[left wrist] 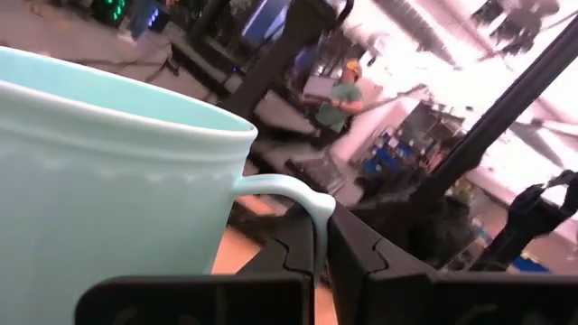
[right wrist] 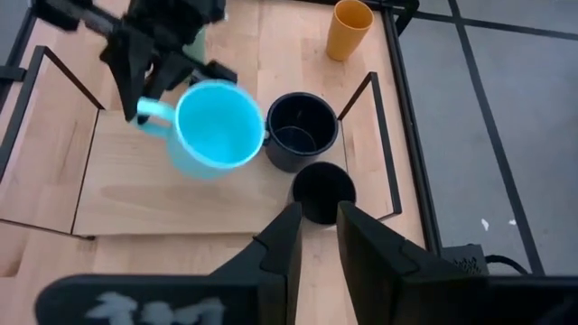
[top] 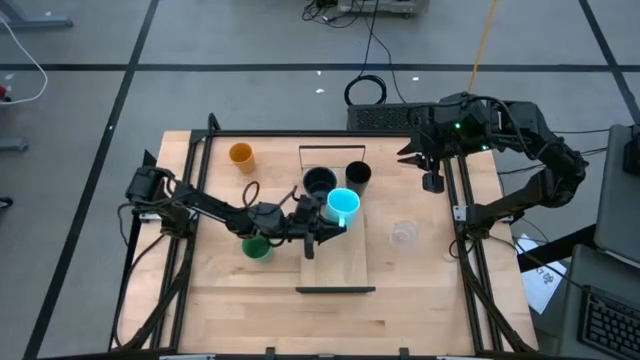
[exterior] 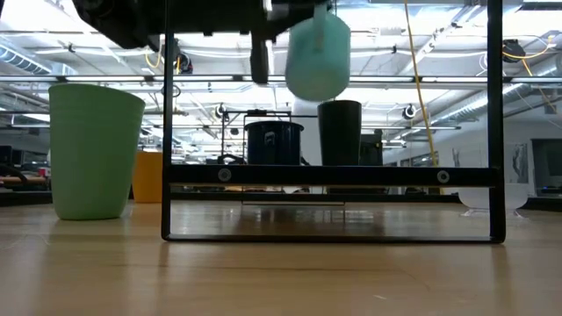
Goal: Stack small to large cups/mugs on shelf
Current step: Put the light blue mug on the shelf
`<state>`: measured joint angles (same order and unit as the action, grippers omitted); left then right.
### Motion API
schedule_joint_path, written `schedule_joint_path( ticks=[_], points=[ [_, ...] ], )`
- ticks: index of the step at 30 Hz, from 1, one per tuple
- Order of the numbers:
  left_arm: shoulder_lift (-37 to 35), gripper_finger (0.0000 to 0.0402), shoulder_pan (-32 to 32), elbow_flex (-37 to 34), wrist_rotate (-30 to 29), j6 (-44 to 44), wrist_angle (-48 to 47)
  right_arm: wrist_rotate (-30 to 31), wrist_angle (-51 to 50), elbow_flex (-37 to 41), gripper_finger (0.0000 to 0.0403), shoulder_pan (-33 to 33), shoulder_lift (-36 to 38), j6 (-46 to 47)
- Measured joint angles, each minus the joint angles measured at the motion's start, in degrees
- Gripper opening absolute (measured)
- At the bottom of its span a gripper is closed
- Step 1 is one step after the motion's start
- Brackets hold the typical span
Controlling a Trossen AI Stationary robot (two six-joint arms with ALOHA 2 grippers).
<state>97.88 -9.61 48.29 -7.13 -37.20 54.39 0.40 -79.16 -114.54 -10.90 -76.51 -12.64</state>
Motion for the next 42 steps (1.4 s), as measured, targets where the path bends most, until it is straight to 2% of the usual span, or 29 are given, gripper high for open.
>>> schedule_joint_path(
  ticks=[3, 7, 11, 20, 29, 35, 42],
  points=[
    [1.4, 0.0009, 0.5, -0.1, 2.7, -0.5, -1.0, 0.0, 0.1, 0.0, 0.0066, 0.0, 0.0, 0.2],
    [2.0, 0.0009, 1.2, 0.0, 3.3, -0.9, -0.5, -0.3, 0.0, 0.0, 0.0066, 0.0, 0.0, 1.4],
    [2.0, 0.0009, 1.9, 0.0, 3.6, 0.5, -0.5, -3.2, 0.1, 1.7, 0.0066, 0.0, 0.1, 4.2],
    [4.2, 0.0009, 2.4, 0.2, 5.2, -0.8, 0.1, -5.5, 2.3, 12.7, 0.0066, 2.5, 0.9, 4.4],
    [6.3, 0.0009, 2.7, 0.8, 5.4, -1.7, 3.6, -18.0, 10.9, 27.4, 0.0066, 5.6, 2.4, 0.6],
    [7.1, 0.0009, 2.9, 0.7, 6.1, -2.4, 3.5, -18.6, 18.5, 35.0, 0.0066, 8.0, 2.1, -4.0],
    [7.2, 0.0009, 2.9, 0.7, 6.2, -3.0, 3.6, -18.6, 25.5, 36.8, 0.0068, 8.5, -0.2, -4.7]
  ],
)
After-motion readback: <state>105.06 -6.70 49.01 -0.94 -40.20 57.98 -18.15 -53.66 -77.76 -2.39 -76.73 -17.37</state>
